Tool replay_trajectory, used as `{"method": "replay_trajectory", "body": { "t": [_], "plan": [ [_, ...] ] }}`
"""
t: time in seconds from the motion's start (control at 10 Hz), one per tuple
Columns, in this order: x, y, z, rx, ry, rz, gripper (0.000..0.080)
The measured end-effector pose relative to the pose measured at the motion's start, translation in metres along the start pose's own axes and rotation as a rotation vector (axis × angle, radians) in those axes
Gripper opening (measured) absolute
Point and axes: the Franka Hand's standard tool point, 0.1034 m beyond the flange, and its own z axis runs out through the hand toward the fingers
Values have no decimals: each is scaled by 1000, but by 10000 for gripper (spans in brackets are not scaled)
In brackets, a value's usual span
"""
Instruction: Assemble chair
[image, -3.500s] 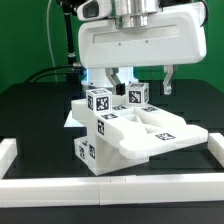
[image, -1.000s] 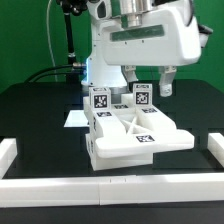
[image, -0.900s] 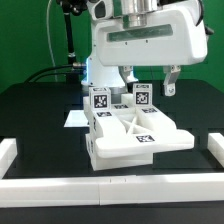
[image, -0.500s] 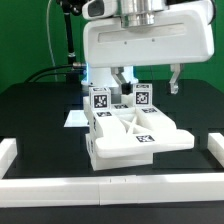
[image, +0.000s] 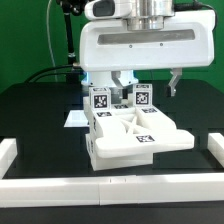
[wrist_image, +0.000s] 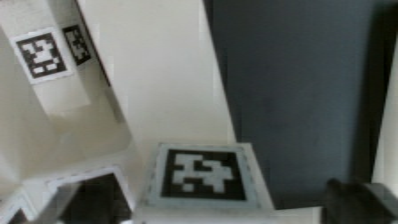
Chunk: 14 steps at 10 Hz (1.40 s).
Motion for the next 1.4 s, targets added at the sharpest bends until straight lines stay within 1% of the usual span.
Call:
{"method": "replay_trajectory", "body": {
  "t": [0.1,0.2,0.3,0.4,0.7,1.0,1.1,1.4],
  "plan": [
    [0,0,0,0,0,4,372],
    [0,0,0,1,0,94,372],
    [0,0,0,1,0,171,276],
    [0,0,0,1,0,224,276],
    [0,3,1,14,-4,576,276],
    [0,1,1,38,-7,929,276],
    [1,-1,1,52,1,1039,276],
    [1,-1,0,58,-5,1160,276]
  ]
}}
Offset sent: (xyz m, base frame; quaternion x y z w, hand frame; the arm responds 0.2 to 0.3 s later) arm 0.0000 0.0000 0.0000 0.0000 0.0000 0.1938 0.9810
